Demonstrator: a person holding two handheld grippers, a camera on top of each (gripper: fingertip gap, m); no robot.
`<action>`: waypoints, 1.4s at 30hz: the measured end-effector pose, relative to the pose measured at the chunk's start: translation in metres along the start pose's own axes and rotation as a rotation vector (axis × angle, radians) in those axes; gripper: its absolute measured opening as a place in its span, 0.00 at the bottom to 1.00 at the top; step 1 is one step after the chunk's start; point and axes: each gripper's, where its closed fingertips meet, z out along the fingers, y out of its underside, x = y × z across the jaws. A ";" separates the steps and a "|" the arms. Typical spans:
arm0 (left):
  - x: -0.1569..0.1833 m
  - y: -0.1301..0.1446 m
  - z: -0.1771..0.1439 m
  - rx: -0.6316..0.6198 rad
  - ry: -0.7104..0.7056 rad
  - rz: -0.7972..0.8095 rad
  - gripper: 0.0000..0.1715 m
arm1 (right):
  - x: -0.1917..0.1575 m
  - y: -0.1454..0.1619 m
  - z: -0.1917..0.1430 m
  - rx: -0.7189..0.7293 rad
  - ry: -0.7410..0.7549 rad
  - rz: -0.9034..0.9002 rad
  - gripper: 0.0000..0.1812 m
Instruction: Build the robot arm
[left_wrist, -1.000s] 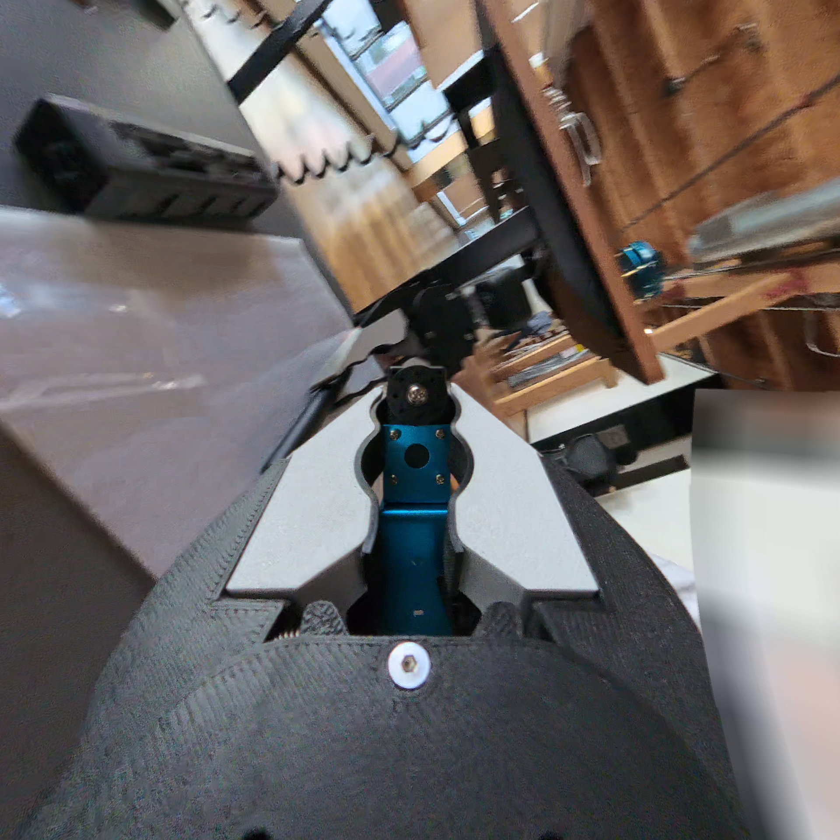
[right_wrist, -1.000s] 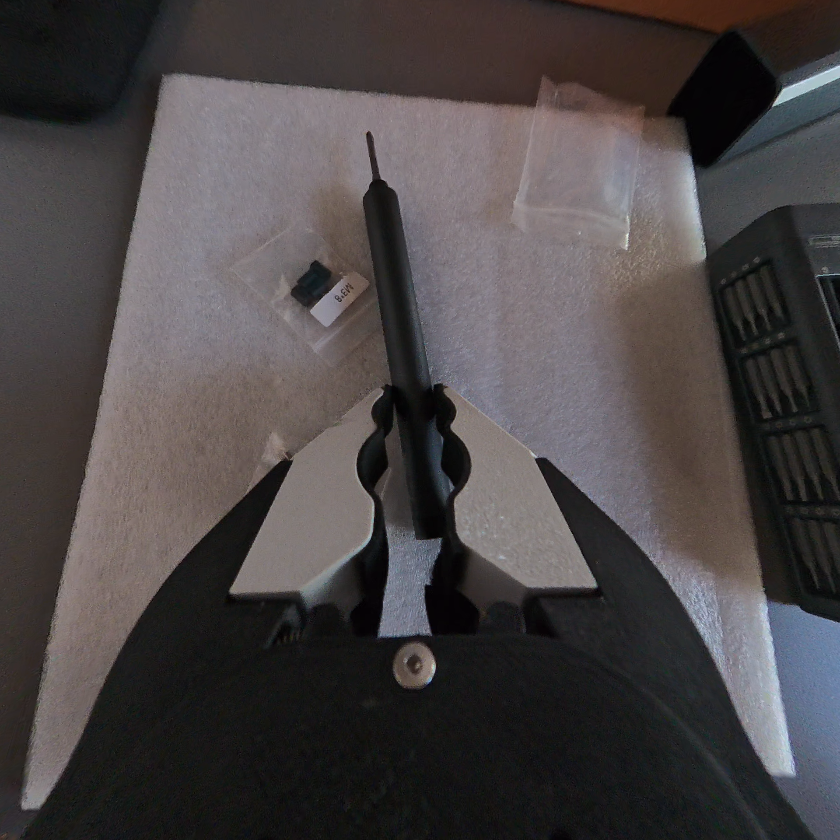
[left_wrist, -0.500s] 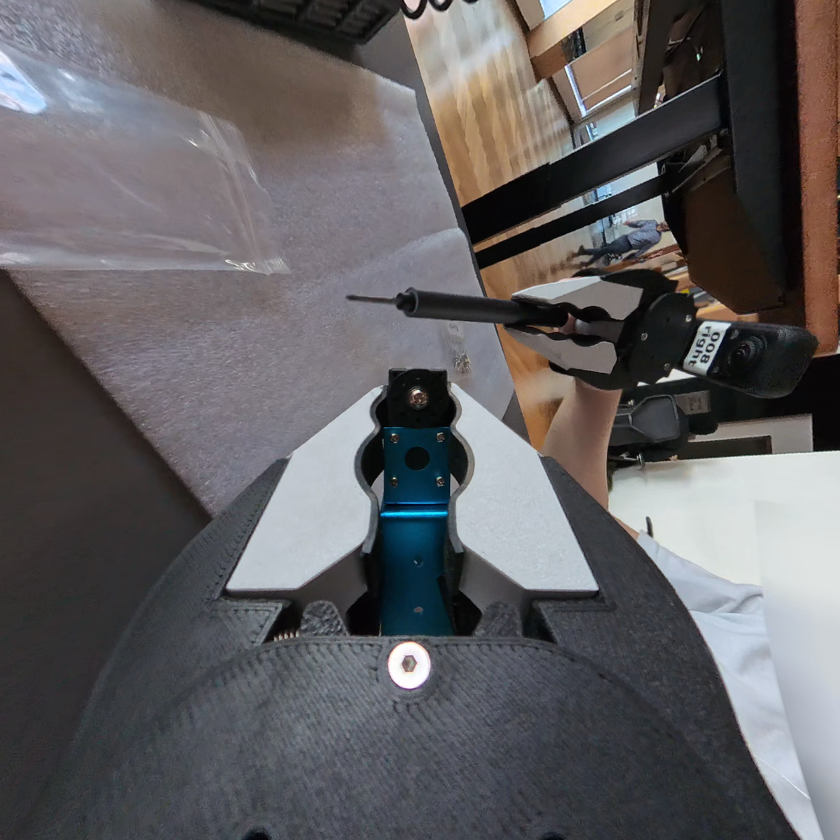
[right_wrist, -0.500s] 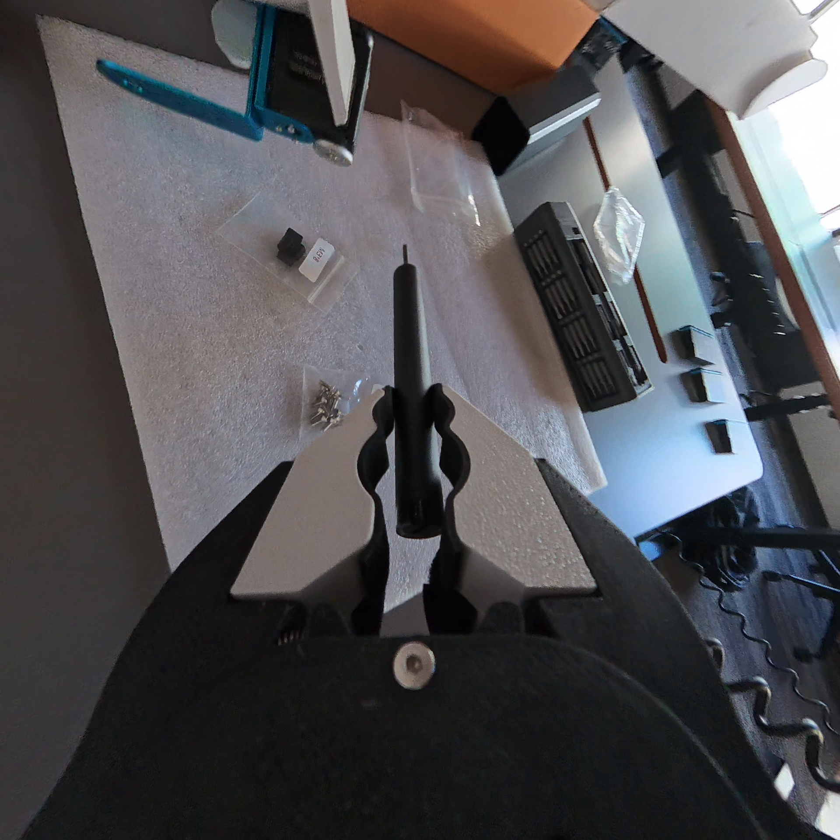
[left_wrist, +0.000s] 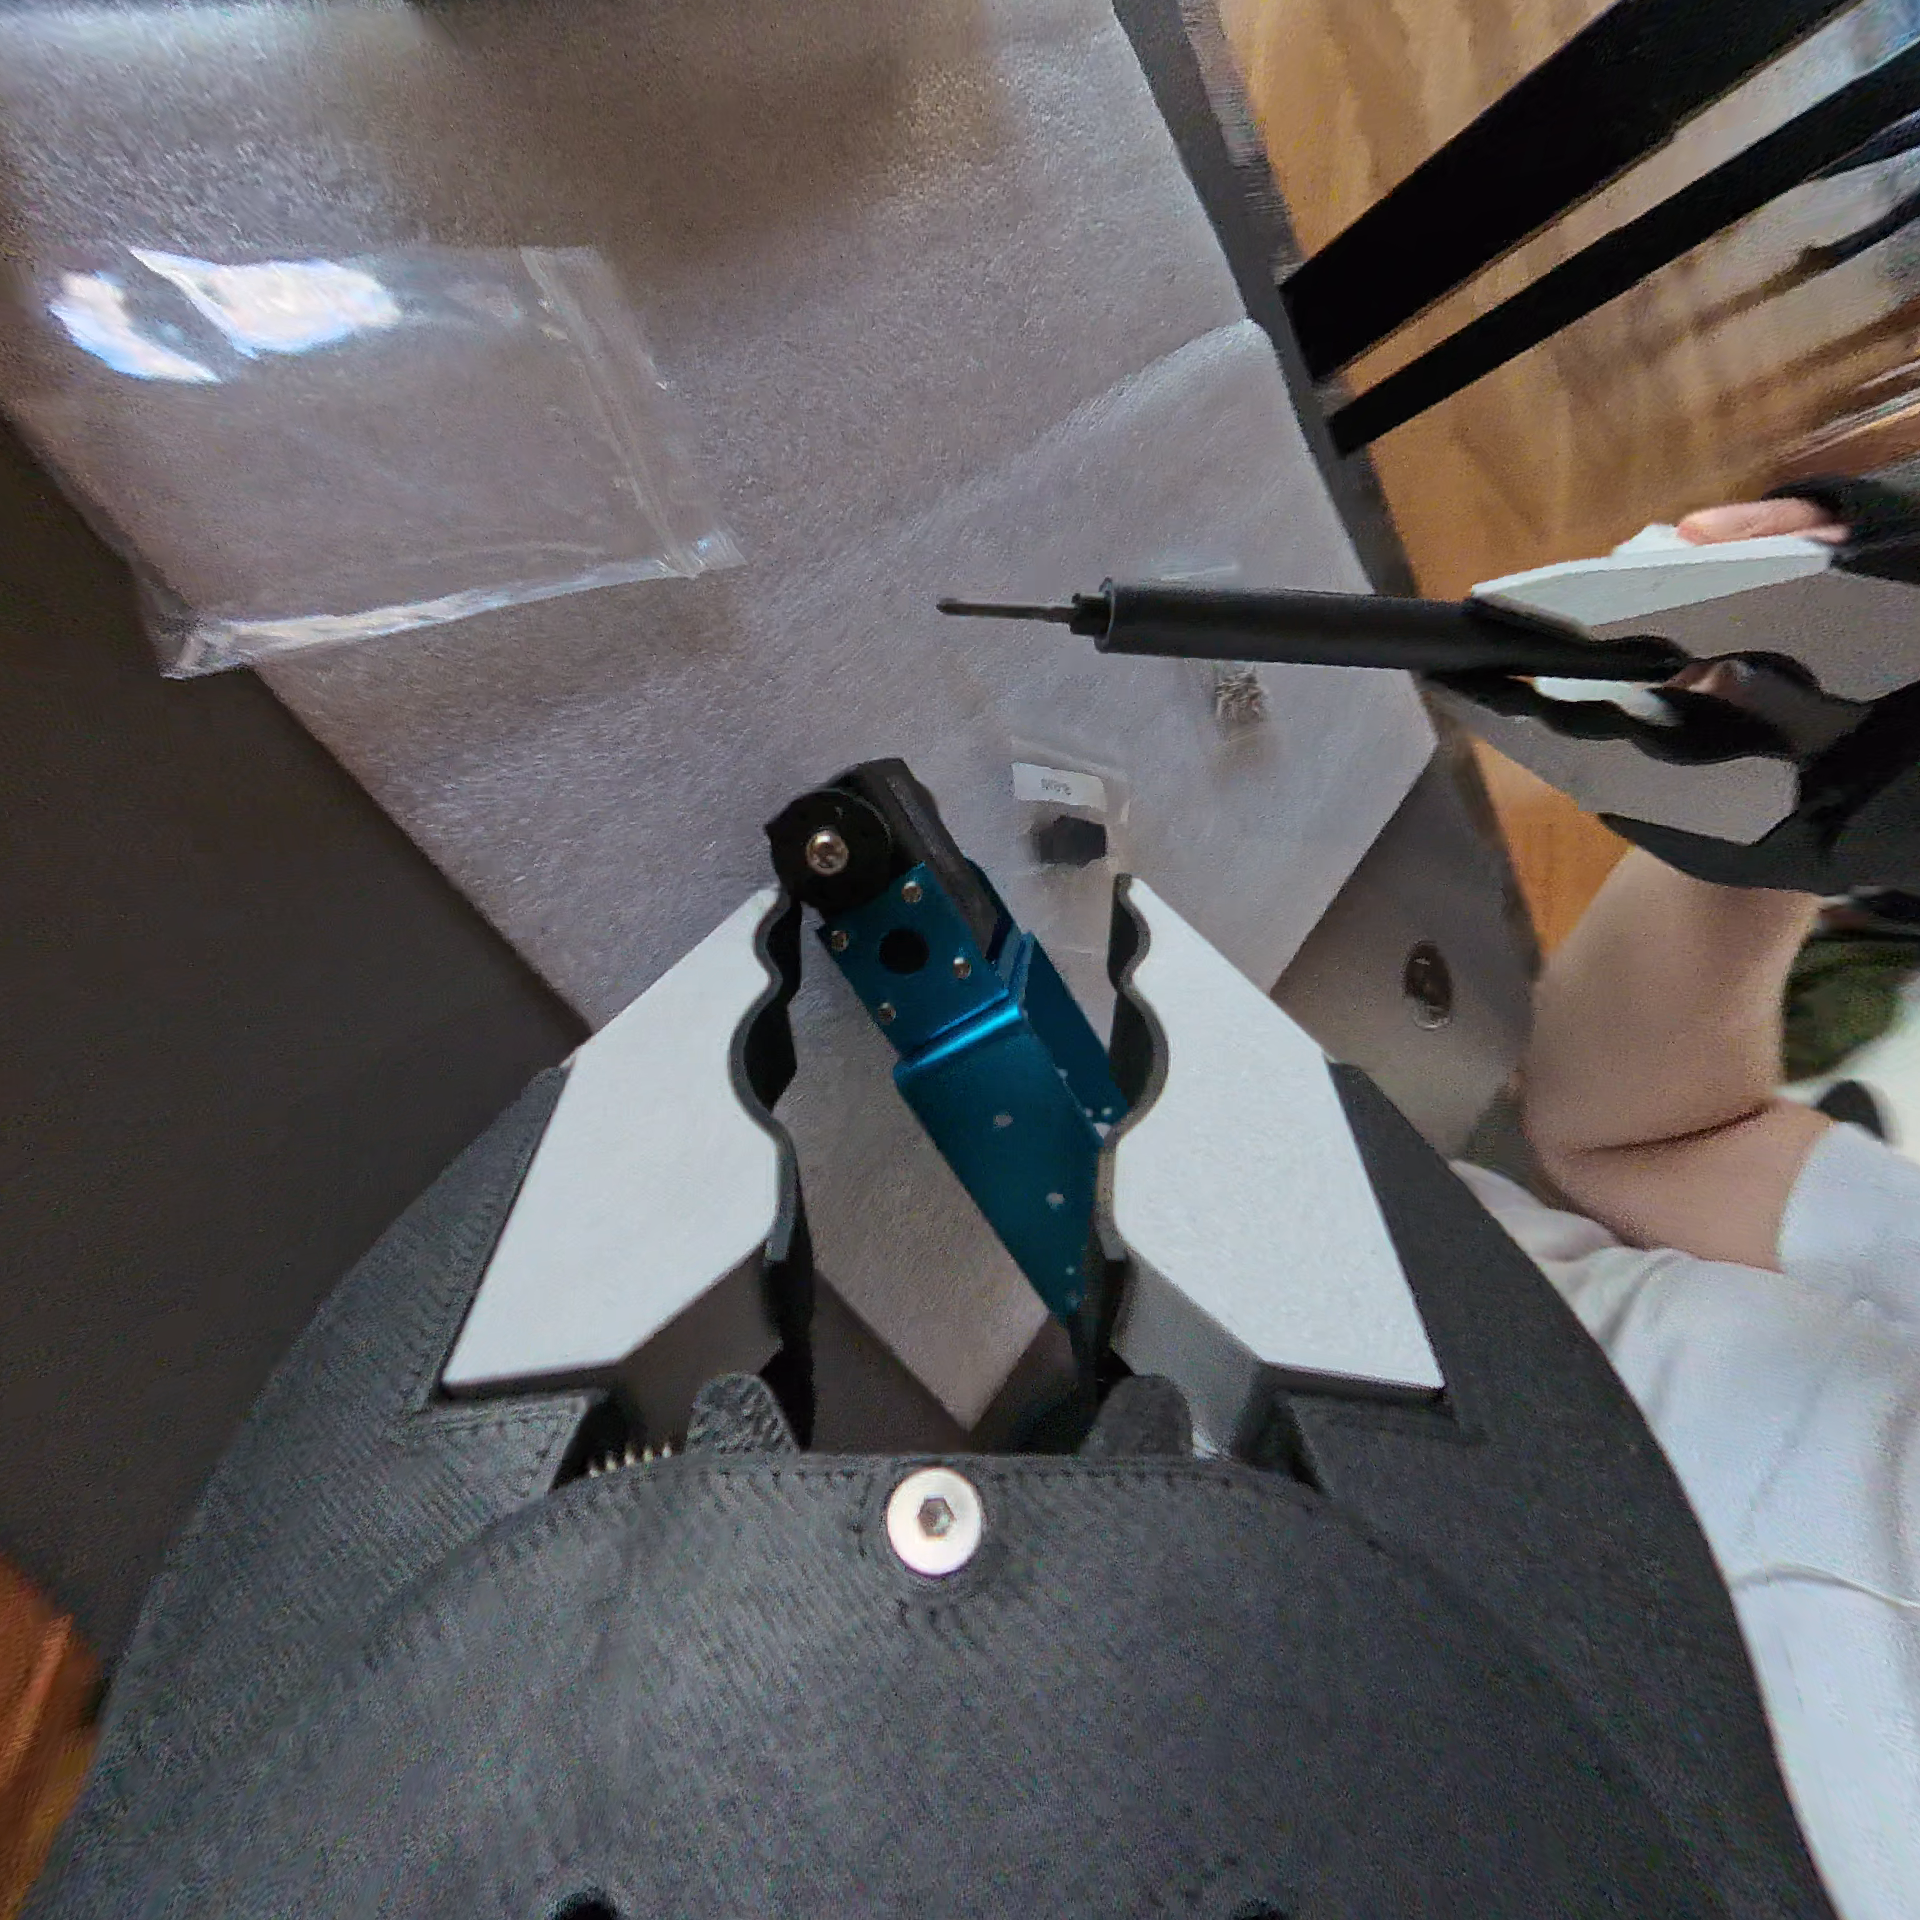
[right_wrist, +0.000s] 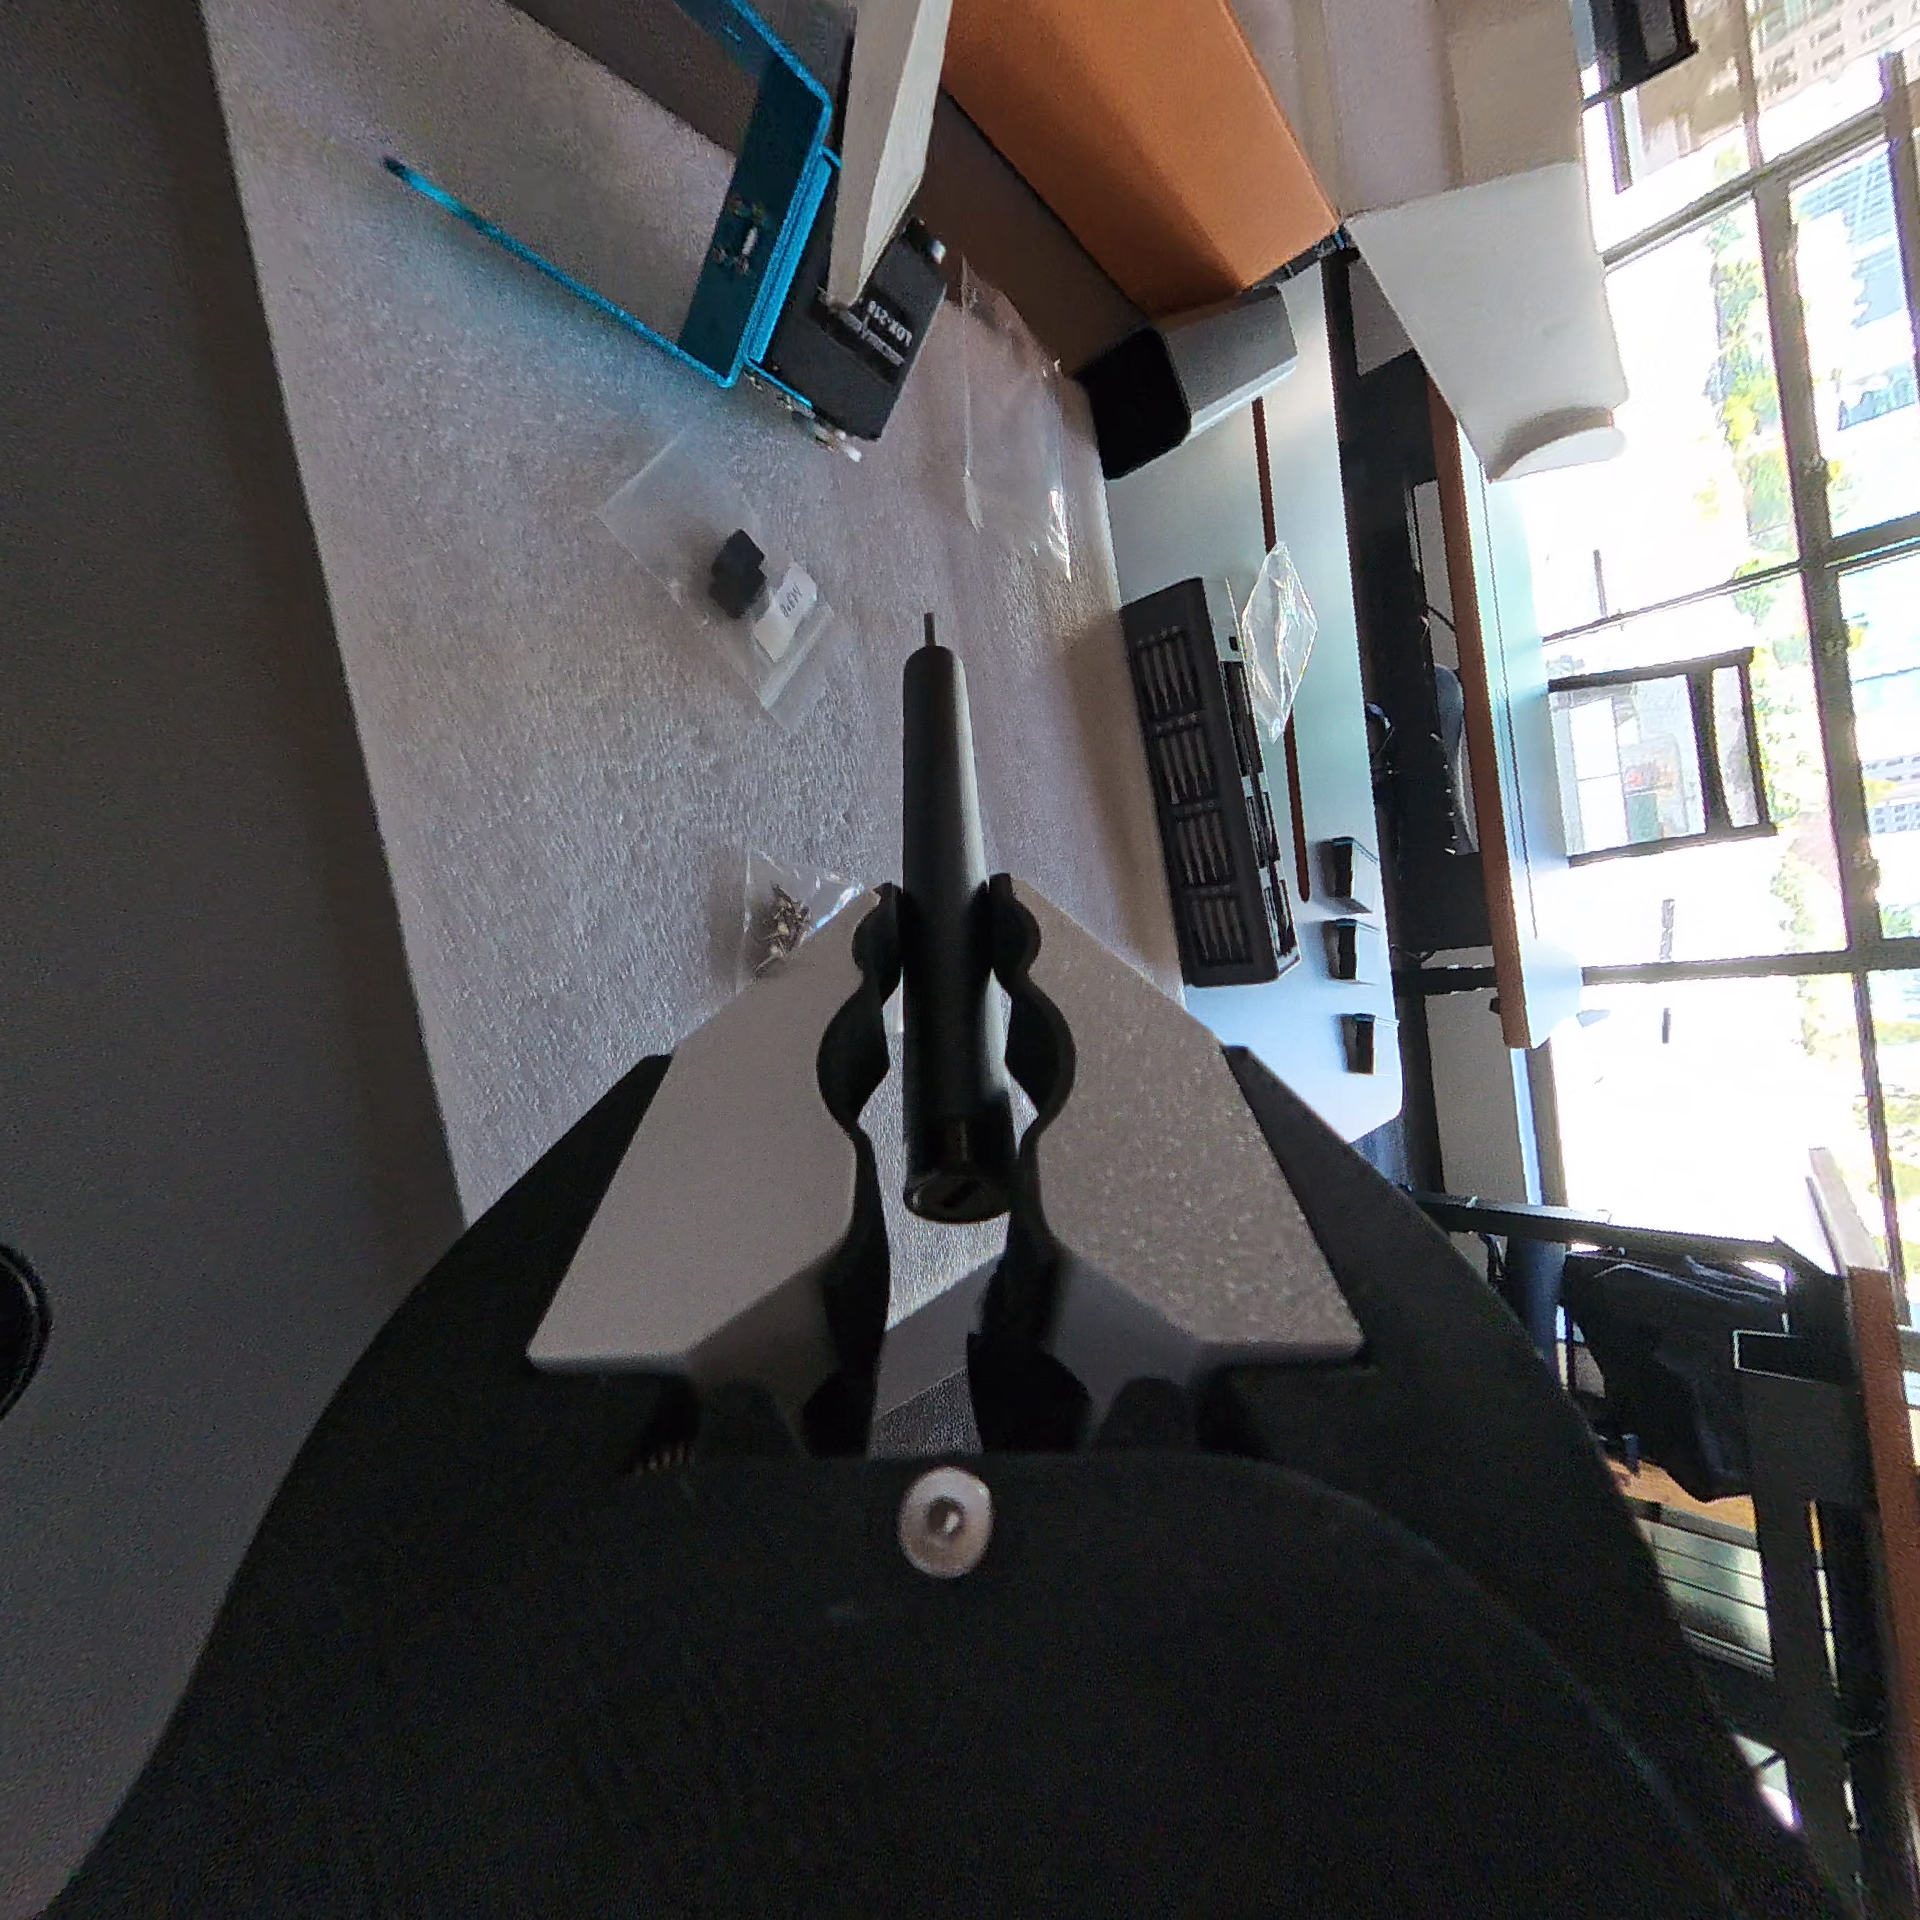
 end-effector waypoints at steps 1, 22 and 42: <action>-0.002 -0.001 -0.007 0.009 -0.051 0.050 0.35 | -0.001 -0.002 0.001 0.002 0.003 -0.008 0.09; -0.016 0.019 0.008 -0.723 -0.112 1.007 0.35 | -0.007 -0.004 0.013 0.041 -0.017 0.006 0.09; 0.018 0.020 -0.007 0.041 0.061 0.823 0.30 | -0.009 0.006 0.019 0.053 -0.031 0.020 0.09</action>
